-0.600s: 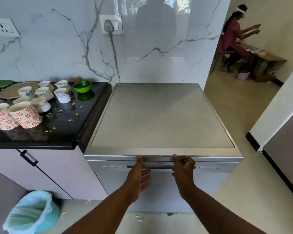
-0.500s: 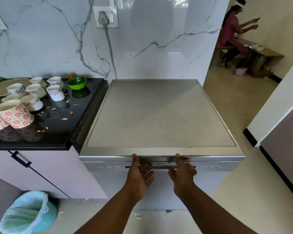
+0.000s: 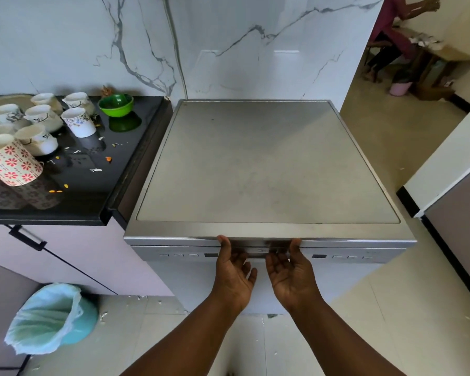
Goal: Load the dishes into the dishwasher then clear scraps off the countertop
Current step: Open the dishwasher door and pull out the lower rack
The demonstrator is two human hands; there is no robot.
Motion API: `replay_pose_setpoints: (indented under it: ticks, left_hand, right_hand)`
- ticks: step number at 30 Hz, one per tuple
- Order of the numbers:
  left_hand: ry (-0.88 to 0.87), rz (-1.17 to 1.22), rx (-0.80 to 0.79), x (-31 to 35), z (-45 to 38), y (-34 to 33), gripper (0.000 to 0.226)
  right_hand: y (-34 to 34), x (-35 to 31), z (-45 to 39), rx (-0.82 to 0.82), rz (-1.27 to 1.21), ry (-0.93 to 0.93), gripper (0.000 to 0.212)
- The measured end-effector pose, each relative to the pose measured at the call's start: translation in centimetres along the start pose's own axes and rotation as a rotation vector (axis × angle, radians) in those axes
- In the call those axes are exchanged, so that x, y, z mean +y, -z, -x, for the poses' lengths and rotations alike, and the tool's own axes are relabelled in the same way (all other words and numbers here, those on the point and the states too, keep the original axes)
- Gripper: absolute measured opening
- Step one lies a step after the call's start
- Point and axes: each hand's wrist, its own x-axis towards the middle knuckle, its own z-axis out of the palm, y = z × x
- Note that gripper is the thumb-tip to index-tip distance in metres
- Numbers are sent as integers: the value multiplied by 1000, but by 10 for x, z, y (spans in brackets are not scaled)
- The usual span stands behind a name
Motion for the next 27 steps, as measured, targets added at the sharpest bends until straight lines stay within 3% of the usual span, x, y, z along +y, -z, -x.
replay_pose_setpoints:
  ticks: [4,7,9,12,16,17,19,21,23,25,27]
  left_hand:
    - [-8,-78,27,0,2,0,92]
    - [21,-133,73,0,11,-5,103]
    - [79,-214,144,-7,20,-5,104]
    - [193,-409,166,-20,42,18,82]
    - [430,-861,51,-8,90,53,62]
    - [390,-1015,6,-5,101,57,51]
    - [50,-1340,-46,0,112,64,31]
    - [-418,-1605,-51,7,114,65,26]
    - [-766,-1799,-43,16,100,65,30]
    - [-877,-1960,-38,19,75,74,41]
    - [-796,-2106,-12,13,52,89,51]
  right_hand:
    - [-2,2,2,30,-3,26,68]
    - [-3,4,5,78,61,42,76]
    - [0,9,9,210,179,40,78]
    - [27,18,30,339,476,-79,84]
    - [53,-11,84,169,1285,-291,80]
    - [58,-23,93,114,1514,-300,75]
    - [64,-41,105,-8,1983,-151,54]
    - [63,-52,108,-50,2378,226,42]
    - [55,-57,105,-76,2449,613,33]
    - [55,-58,93,-172,2425,770,30]
    - [70,-55,77,-194,2424,691,43]
